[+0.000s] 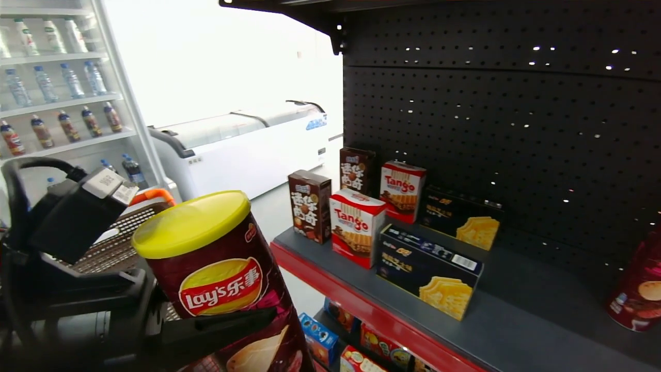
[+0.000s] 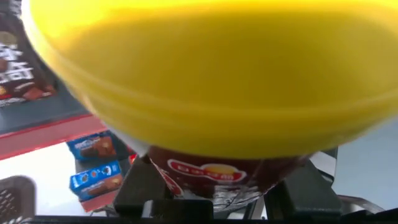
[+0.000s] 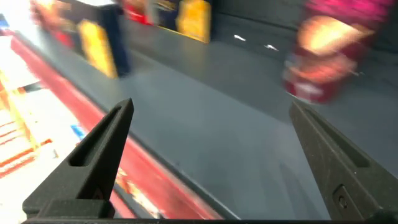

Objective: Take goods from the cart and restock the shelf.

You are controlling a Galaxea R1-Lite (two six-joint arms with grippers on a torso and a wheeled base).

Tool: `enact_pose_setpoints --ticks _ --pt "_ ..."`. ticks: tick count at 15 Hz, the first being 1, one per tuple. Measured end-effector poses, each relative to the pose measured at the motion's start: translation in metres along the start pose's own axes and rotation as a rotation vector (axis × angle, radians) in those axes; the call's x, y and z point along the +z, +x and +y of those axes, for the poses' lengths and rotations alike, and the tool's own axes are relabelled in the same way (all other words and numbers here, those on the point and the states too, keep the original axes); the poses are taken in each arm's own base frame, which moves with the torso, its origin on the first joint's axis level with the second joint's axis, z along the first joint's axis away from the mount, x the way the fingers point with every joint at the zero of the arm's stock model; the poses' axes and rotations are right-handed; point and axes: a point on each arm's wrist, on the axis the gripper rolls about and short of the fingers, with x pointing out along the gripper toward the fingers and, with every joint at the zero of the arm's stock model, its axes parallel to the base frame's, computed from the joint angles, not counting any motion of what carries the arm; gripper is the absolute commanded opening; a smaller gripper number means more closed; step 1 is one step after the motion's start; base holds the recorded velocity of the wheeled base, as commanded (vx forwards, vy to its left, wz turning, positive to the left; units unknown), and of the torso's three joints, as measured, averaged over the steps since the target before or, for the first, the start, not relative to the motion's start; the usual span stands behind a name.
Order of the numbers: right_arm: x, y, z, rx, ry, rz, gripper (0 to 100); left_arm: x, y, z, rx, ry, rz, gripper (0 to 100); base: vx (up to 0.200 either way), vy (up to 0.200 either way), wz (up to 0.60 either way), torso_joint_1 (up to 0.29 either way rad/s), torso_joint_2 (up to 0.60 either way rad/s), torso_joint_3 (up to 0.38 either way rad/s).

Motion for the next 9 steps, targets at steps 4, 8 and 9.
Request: enact_pose_setpoints --ticks 4,8,9 --pt "0.0 0.0 0.0 -0.002 0.0 0.0 100 0.0001 0.0001 0.0 -0.002 0.0 -0.001 0 0.0 0.0 -0.6 0.001 0.0 0.002" --pt "0.0 0.0 0.0 -0.002 0.0 0.0 100 0.0004 0.0002 0.0001 -0.002 0.001 -0.002 0 0.0 0.0 -0.6 0.002 0.0 0.006" --pt "0.0 0.0 0.0 -0.001 0.0 0.0 100 0.0003 0.0003 0.0003 0.0 0.001 -0.002 0 0.0 0.0 -0.6 0.007 0.01 0.007"
